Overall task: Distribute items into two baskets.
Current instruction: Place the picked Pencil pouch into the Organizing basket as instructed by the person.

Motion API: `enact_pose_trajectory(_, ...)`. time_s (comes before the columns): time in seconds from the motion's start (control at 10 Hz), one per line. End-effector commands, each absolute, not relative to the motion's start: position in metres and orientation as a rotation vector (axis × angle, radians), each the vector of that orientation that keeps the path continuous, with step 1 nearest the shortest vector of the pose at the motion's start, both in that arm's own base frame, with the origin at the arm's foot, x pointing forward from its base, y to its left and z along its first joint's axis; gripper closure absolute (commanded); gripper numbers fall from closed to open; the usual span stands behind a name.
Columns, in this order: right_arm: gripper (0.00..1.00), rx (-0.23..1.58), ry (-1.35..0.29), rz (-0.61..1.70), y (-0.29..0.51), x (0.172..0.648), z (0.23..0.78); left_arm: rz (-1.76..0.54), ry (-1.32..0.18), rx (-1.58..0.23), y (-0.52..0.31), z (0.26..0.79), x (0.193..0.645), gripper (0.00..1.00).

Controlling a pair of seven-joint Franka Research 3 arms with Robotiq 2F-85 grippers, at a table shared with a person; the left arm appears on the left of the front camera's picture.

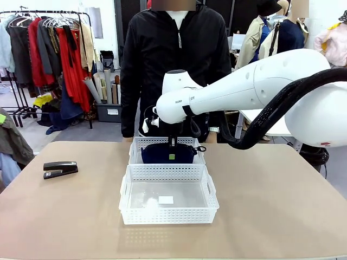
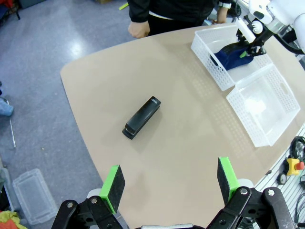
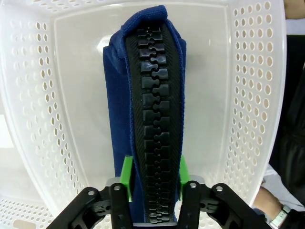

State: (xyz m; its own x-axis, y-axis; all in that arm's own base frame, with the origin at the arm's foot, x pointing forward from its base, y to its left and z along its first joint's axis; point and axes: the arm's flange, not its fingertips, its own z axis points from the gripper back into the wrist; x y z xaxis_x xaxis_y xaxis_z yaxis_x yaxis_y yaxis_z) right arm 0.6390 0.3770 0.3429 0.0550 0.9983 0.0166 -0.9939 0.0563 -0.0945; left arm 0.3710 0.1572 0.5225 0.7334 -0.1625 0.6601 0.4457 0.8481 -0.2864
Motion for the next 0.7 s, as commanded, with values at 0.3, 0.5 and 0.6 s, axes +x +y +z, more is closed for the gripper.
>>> enact_pose_trajectory(0.3,0.0,-0.017,-0.107,1.493,0.373,0.631,0.398,-0.358,-0.684,-0.465,0.158,0.522,0.371,0.0)
enact_pose_trajectory(0.5,0.0,0.021,-0.102,1.472,0.371,0.624,0.409,-0.358,-0.684,-0.465,0.158,0.522,0.371,0.0)
enact_pose_trajectory(0.6,0.0,0.025,-0.1,1.464,0.372,0.619,0.417,-0.358,-0.684,-0.465,0.158,0.522,0.371,0.0)
